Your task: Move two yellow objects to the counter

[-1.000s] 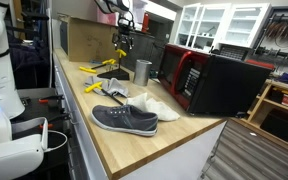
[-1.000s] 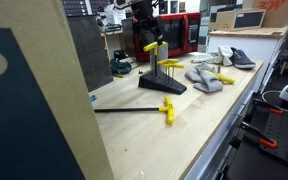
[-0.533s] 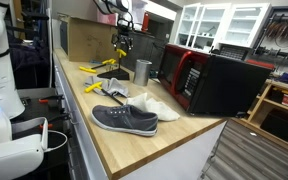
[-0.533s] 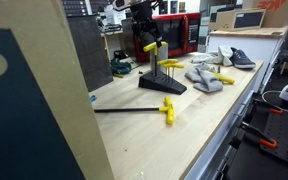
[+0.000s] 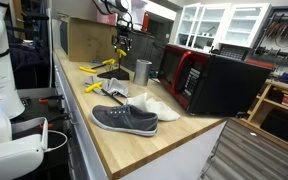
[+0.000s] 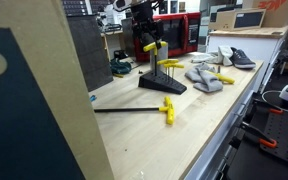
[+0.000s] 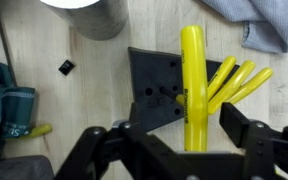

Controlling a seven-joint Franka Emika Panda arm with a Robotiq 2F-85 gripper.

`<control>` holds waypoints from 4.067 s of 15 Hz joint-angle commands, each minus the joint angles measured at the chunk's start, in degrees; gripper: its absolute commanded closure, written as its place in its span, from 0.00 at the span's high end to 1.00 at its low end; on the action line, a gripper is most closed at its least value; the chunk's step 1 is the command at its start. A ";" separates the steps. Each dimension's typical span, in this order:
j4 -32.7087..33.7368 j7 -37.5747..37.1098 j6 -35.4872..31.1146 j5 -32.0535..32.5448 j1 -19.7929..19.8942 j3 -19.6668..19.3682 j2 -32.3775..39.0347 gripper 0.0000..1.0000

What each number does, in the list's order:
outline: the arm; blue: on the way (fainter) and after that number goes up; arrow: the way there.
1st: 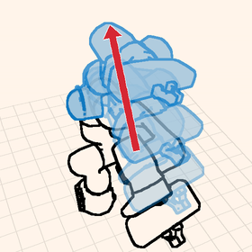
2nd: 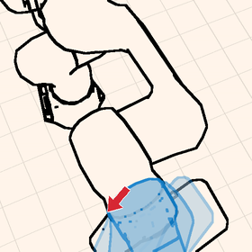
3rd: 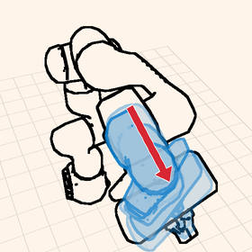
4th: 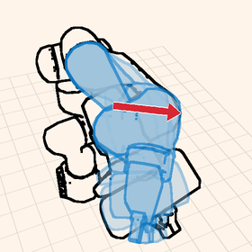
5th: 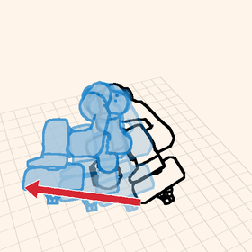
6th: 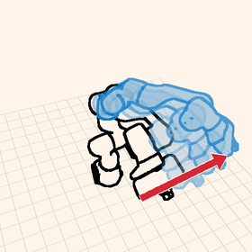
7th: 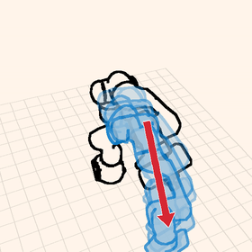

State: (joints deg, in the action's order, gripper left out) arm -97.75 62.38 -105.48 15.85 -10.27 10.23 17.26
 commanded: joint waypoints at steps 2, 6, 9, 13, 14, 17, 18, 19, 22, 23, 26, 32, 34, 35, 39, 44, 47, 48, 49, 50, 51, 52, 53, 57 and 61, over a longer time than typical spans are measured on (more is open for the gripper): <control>-4.33 0.13 -2.34 -0.62 0.54 0.70 -3.22 0.42; -5.93 -0.08 -2.68 -0.78 0.57 0.86 -4.54 0.12; -7.41 -0.63 -3.80 -0.73 0.52 0.84 -6.06 0.06; -9.99 -1.94 -4.77 -0.72 0.45 0.79 -8.68 0.06; -10.65 -2.06 -5.10 -0.78 0.47 0.78 -9.25 0.06; -12.89 -3.72 -6.69 -0.17 0.35 0.59 -10.81 0.06; -13.54 -4.32 -7.23 0.21 0.29 0.53 -11.17 0.06; -14.18 -5.04 -7.79 0.53 0.25 0.48 -11.53 0.06; -15.46 -8.69 -9.15 0.51 0.30 0.23 -12.36 0.06; -15.77 -10.64 -9.46 0.23 0.35 0.13 -12.61 0.06; -16.28 -17.58 -9.94 -0.86 0.63 -0.20 -12.81 0.06; -17.86 -17.10 -12.64 -1.13 1.04 0.12 -12.61 0.06; -17.63 -14.94 -12.68 -1.09 1.00 0.28 -12.77 0.06; -17.51 -12.94 -12.63 -1.20 0.99 0.45 -12.87 0.06; -16.40 -5.57 -12.26 -2.28 1.16 0.86 -12.32 0.06; -15.31 1.06 -11.57 -5.73 1.72 0.58 -11.79 0.06; -14.97 2.74 -11.37 -7.62 2.41 0.15 -11.73 0.06; -14.71 3.11 -11.17 -8.00 2.64 0.00 -11.66 0.06; -14.29 2.99 -10.77 -8.02 2.80 -0.12 -11.60 0.06; -14.06 2.80 -10.64 -7.79 2.96 -0.18 -11.49 0.06; -13.69 2.65 -10.17 -7.28 3.00 -0.20 -11.43 0.06; -13.48 2.66 -10.03 -6.99 3.10 -0.26 -11.28 0.06; -13.24 1.96 -9.93 -6.20 3.11 -0.36 -11.16 0.06; -12.87 0.70 -9.31 -3.91 2.56 -0.18 -11.34 0.06; -12.16 -0.48 -8.31 -3.03 1.80 0.07 -11.50 0.06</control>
State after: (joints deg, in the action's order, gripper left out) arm -111.74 61.81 -116.18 11.65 -7.92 10.25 6.53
